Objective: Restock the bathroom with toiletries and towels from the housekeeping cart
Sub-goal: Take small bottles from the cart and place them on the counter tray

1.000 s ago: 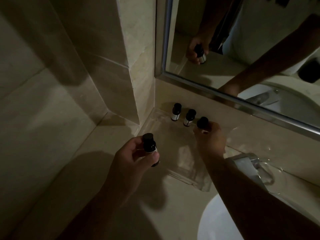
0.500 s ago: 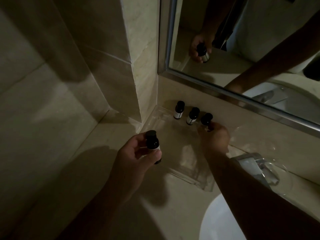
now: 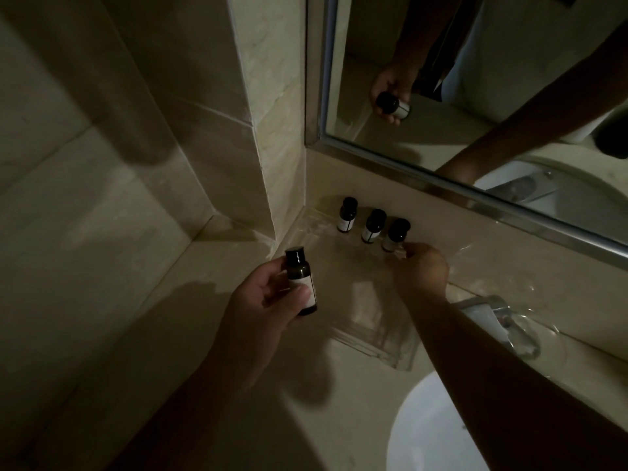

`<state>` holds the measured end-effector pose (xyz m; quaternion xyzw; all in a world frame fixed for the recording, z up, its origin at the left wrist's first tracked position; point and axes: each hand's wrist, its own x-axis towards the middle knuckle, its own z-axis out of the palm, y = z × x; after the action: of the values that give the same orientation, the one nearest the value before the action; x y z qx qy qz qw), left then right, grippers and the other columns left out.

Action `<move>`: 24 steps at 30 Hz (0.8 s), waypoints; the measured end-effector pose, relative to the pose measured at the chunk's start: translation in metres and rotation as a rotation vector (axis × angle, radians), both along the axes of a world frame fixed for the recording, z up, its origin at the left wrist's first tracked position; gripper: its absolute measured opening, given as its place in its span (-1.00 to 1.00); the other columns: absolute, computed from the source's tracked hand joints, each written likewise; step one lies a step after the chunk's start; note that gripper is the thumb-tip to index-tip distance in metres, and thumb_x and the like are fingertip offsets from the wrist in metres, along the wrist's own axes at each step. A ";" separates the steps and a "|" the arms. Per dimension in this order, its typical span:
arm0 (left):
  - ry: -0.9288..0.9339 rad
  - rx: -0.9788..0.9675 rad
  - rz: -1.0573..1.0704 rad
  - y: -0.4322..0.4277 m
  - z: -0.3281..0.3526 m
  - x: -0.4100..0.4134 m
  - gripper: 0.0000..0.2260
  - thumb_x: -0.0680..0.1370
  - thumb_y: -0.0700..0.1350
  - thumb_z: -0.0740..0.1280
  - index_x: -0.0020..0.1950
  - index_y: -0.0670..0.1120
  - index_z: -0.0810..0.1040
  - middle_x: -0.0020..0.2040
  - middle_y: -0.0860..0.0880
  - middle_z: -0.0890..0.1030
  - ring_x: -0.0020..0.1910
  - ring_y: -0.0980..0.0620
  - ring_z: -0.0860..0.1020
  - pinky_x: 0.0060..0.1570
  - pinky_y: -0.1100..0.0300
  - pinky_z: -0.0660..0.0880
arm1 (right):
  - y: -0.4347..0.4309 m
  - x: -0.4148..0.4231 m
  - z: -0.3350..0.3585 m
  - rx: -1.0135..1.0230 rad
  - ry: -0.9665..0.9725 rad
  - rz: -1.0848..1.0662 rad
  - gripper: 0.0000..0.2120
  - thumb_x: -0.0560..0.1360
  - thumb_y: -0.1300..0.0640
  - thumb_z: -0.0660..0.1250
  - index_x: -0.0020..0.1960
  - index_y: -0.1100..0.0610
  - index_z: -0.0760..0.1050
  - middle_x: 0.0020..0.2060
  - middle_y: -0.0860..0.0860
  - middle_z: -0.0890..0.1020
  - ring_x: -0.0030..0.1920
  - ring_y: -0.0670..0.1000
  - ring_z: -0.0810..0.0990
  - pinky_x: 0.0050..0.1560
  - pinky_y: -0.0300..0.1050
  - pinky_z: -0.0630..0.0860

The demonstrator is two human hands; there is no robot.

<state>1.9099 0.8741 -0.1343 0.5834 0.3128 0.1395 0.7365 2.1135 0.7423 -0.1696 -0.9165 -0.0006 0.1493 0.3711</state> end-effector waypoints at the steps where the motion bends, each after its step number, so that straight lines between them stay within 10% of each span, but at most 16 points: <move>1: 0.008 0.006 -0.002 -0.001 -0.001 0.001 -0.65 0.49 -0.18 0.45 0.26 0.03 0.56 0.08 -0.04 0.71 0.09 0.00 0.67 -0.06 0.19 0.60 | -0.002 -0.003 0.002 0.009 0.009 0.001 -0.57 0.53 0.11 0.42 0.38 0.13 0.52 0.20 0.06 0.64 -0.07 -0.09 0.52 -0.09 -0.27 0.42; 6: 0.071 0.033 -0.005 -0.006 -0.011 0.009 -0.63 0.50 -0.18 0.43 0.30 -0.03 0.55 0.08 -0.02 0.70 0.10 -0.02 0.67 0.06 0.02 0.62 | -0.009 -0.021 0.008 0.065 0.013 -0.008 -0.54 0.47 0.14 0.44 0.36 0.15 0.53 0.24 0.11 0.62 0.10 0.07 0.62 0.17 -0.02 0.57; 13: 0.087 0.086 0.026 -0.006 -0.009 0.037 -0.78 0.56 -0.15 0.43 0.19 0.03 0.58 0.04 0.09 0.69 0.07 0.09 0.67 0.09 0.06 0.62 | -0.024 -0.035 0.007 0.166 0.078 -0.003 -0.60 0.52 0.16 0.40 0.36 0.10 0.53 0.24 0.03 0.59 -0.24 -0.27 0.46 -0.43 -0.50 0.33; 24: 0.220 0.340 0.061 0.005 -0.041 0.096 -0.68 0.48 -0.12 0.52 0.11 0.19 0.52 0.01 0.19 0.65 -0.04 0.37 0.60 -0.16 0.41 0.47 | -0.025 -0.026 -0.004 0.248 0.154 -0.014 -0.78 0.50 0.14 0.42 0.14 0.04 0.61 -0.05 -0.06 0.64 -0.16 -0.17 0.60 -0.28 -0.30 0.47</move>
<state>2.0060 0.8787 -0.1749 0.7013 0.3808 0.1477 0.5843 2.0873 0.7173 -0.1740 -0.8495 0.0160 0.2156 0.4813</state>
